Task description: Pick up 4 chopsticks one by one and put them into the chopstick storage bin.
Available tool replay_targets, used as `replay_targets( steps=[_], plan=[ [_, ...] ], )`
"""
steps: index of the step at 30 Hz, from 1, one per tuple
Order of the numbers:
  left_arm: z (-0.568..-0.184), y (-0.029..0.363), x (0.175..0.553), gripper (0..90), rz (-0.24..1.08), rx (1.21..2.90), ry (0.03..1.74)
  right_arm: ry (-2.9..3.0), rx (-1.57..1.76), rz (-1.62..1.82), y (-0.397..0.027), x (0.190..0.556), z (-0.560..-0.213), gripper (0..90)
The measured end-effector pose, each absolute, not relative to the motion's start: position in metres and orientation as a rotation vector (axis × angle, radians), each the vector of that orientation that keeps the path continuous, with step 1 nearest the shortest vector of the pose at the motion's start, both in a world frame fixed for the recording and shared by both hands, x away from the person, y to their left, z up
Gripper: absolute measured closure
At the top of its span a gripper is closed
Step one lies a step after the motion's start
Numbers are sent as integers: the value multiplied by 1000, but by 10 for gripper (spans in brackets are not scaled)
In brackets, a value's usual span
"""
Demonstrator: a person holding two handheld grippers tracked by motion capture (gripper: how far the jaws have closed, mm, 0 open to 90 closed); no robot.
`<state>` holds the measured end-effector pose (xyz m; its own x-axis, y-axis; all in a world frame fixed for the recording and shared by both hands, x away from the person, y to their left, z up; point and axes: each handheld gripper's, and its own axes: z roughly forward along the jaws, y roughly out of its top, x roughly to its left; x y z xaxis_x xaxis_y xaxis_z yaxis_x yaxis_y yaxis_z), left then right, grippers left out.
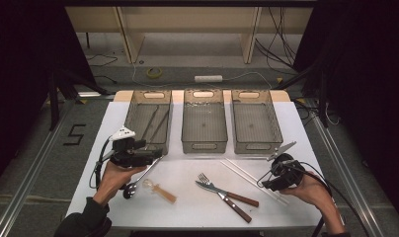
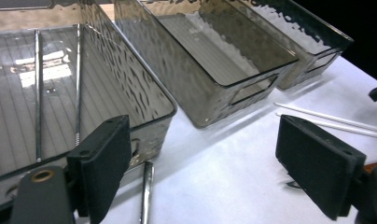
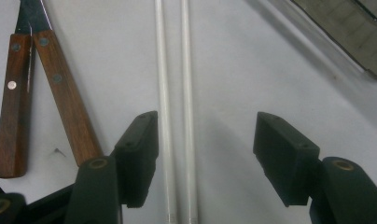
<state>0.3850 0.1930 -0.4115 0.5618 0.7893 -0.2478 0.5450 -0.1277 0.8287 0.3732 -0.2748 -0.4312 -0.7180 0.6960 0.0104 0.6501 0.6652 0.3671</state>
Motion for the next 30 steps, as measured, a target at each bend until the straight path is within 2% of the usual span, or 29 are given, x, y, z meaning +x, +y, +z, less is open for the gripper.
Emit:
replay_targets(
  steps=[12,15,30],
  plan=[
    [-420,186,360,182,312,1834,1038,2762,1126,454,-278,374,-436,471],
    [-423,186,355,182,284,1819,1037,2764,1125,439,-280,374,-436,496],
    [-429,182,337,180,303,1849,1014,2845,1086,351,-273,369,-441,653]
  ],
)
